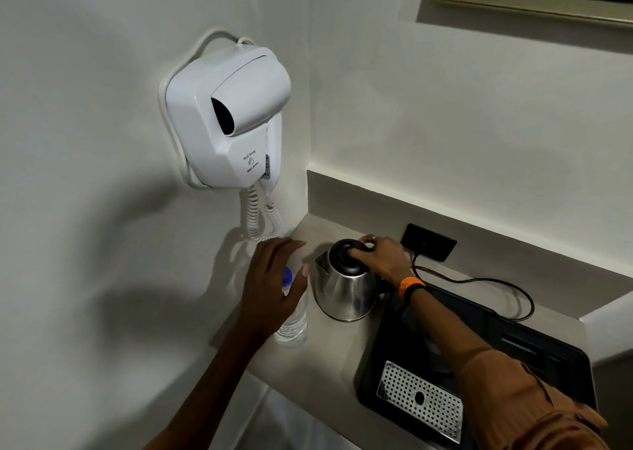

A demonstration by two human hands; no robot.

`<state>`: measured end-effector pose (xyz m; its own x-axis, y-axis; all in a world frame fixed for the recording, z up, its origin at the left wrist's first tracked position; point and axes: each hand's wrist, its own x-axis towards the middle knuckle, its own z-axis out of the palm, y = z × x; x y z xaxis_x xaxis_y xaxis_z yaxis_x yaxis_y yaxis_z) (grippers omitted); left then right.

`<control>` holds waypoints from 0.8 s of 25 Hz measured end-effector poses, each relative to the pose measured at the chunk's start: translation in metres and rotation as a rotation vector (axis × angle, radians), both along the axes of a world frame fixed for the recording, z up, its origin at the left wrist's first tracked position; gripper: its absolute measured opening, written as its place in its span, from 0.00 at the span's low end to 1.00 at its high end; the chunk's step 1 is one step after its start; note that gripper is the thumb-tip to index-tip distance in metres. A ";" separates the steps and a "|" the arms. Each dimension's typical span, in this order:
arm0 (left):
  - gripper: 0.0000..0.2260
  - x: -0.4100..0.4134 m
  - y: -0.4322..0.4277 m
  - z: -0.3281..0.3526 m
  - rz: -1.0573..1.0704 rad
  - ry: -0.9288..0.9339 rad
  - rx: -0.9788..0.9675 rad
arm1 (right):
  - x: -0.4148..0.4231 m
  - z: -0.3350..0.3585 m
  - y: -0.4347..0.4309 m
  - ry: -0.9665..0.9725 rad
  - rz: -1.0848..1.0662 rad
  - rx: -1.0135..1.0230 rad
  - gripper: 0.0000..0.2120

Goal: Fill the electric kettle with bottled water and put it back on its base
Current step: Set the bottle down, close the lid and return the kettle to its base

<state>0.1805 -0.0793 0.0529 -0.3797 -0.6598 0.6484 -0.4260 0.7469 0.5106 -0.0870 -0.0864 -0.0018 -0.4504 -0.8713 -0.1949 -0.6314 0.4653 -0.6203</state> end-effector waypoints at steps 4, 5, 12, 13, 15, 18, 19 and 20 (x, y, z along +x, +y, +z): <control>0.13 -0.015 0.034 0.023 0.007 0.193 -0.235 | -0.001 -0.019 -0.007 0.093 0.026 -0.012 0.31; 0.10 -0.026 0.046 0.021 -0.063 0.226 -0.178 | -0.007 -0.025 -0.009 0.092 0.045 -0.008 0.32; 0.46 -0.106 0.048 -0.065 0.110 0.180 0.716 | -0.038 0.013 0.036 -0.226 0.114 0.030 0.25; 0.50 -0.111 0.039 -0.076 0.144 0.154 0.755 | -0.044 0.016 0.042 -0.260 0.141 0.033 0.24; 0.58 -0.115 0.021 -0.095 0.167 0.137 0.788 | -0.052 0.016 0.050 -0.216 0.205 0.004 0.23; 0.64 -0.116 0.005 -0.103 0.139 0.141 0.915 | -0.048 0.007 0.053 0.032 0.210 -0.115 0.21; 0.64 -0.116 0.002 -0.103 0.136 0.139 0.911 | -0.046 0.006 0.054 0.051 0.195 -0.143 0.21; 0.63 -0.116 0.000 -0.103 0.134 0.138 0.882 | -0.044 0.006 0.057 0.048 0.187 -0.168 0.20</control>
